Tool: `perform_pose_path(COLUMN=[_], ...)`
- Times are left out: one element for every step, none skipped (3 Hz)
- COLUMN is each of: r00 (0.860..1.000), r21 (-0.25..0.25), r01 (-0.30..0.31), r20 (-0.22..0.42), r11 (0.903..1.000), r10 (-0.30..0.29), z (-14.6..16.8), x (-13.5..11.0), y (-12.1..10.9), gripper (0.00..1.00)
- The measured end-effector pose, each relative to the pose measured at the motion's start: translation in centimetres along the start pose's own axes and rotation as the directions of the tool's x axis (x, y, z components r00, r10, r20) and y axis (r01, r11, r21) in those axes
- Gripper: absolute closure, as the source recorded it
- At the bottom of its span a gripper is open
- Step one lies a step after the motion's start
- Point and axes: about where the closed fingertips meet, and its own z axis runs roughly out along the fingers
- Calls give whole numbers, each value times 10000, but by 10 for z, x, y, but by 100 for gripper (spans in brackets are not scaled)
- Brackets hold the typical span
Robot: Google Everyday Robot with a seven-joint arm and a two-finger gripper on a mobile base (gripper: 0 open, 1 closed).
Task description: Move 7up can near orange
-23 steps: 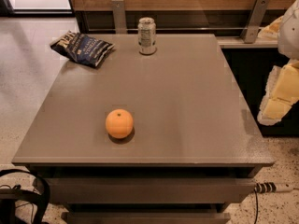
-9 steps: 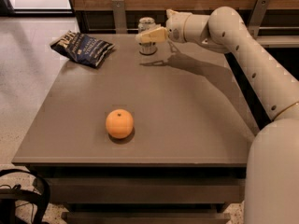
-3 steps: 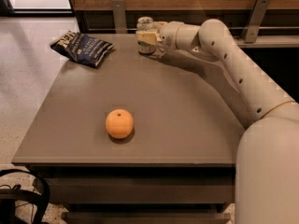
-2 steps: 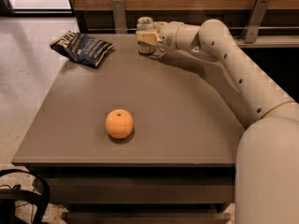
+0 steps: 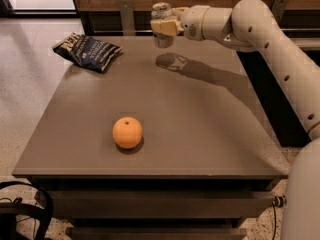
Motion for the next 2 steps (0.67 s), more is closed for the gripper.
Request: perform_pose_path(r00=[9991,9970], r21=[233,698], r01=[426,739], r20=[46,196], r11=[9988,9948], r10=[-427,-754], z=[-39,-92], x=[-32,-52], y=[23,73], gripper=[100,100])
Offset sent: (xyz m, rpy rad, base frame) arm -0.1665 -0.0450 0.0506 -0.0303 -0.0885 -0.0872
